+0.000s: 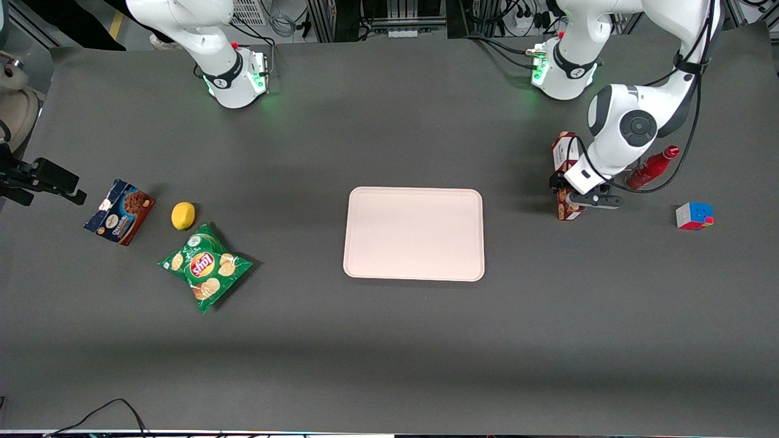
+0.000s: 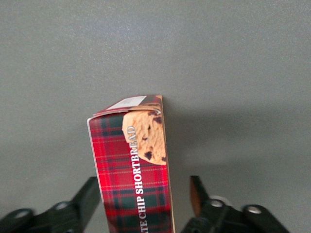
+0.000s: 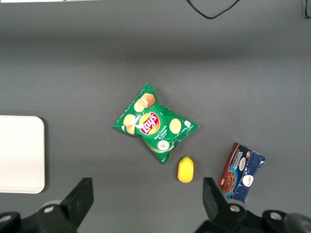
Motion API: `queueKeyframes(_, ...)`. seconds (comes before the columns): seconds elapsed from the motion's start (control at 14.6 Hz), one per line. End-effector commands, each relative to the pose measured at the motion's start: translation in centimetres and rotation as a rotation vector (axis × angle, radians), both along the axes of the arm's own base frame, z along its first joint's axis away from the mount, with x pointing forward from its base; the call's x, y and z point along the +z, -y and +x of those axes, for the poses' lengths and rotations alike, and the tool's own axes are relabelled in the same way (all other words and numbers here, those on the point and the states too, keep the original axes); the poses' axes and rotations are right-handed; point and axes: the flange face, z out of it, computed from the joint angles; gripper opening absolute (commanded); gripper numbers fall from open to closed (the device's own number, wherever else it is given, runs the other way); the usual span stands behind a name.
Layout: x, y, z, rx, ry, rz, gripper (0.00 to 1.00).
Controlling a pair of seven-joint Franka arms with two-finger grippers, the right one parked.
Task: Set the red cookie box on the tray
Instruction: 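Lower the left gripper around the box and close on it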
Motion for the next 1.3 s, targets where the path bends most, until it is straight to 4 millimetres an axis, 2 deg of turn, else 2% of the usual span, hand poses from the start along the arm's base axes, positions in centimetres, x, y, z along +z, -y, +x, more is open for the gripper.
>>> queueKeyframes(0.0, 0.1, 0.0, -0.4, -0.022, 0.013, 0.002, 0.54)
queueKeyframes(0.21, 0.3, 0.0, -0.4, -0.020, 0.016, 0.002, 0.22)
queueKeyframes(0.27, 0.4, 0.0, -0.4, -0.020, 0.019, 0.002, 0.15)
queueKeyframes(0.48, 1.7, 0.0, 0.1, -0.014, 0.042, 0.003, 0.10)
queueKeyframes(0.62, 3.5, 0.1, 0.8, -0.011, 0.077, 0.003, 0.09)
queueKeyframes(0.75, 6.1, 0.2, 2.2, -0.010, 0.061, 0.012, 0.08)
queueKeyframes(1.03, 14.8, 0.5, 6.0, -0.003, -0.032, 0.024, 0.08)
queueKeyframes(1.23, 20.6, 1.1, 8.4, 0.012, -0.033, 0.003, 0.08)
